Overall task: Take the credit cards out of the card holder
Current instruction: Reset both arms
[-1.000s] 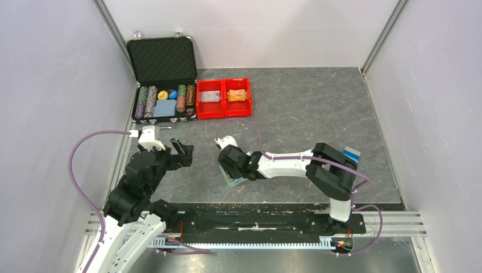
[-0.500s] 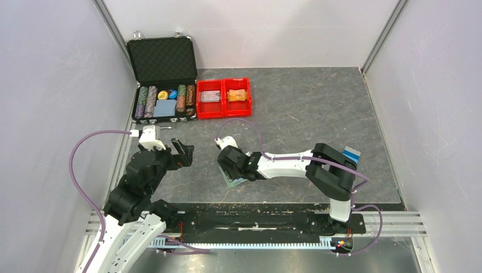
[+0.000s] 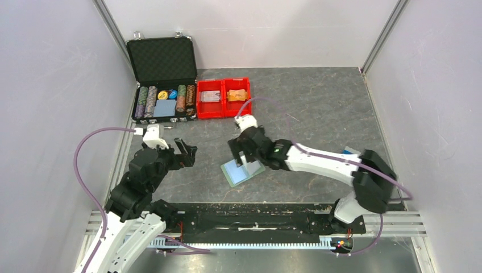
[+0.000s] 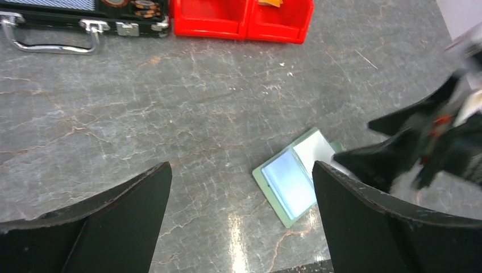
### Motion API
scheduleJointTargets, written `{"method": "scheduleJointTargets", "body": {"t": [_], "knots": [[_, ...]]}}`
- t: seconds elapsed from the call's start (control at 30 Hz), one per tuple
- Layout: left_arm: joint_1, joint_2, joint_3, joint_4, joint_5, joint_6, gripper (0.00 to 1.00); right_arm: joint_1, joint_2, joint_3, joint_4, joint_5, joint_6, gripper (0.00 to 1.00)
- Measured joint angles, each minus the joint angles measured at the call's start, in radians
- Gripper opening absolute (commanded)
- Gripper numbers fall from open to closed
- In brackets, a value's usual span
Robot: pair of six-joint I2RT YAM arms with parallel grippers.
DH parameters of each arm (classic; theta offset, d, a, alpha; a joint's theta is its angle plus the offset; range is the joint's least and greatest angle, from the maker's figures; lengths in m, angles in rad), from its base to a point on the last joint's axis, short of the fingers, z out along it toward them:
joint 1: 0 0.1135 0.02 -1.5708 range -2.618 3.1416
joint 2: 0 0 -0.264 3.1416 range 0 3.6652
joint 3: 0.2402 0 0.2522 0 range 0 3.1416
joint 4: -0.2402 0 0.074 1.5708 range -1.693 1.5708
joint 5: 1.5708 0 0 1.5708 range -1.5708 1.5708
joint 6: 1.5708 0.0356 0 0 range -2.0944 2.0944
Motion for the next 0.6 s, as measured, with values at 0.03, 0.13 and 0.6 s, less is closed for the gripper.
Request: {"method": "scheduleJointTargets", "body": {"t": [0.03,0.13,0.6], "knots": [[0.000,0.005,0.000,0.001,0.009,0.000,1.00,-0.016,-0.052,-0.017,-0.001,0.005,-0.007,0.98],[0.000,0.024,0.000,0.002,0.053,0.001,1.00,-0.062,-0.214,-0.069,0.002,0.033,-0.022,0.98],[0.000,0.049,0.062,0.090,0.270,0.003,1.00,-0.079,-0.807,-0.314,0.002,0.233,0.011,0.98]]}}
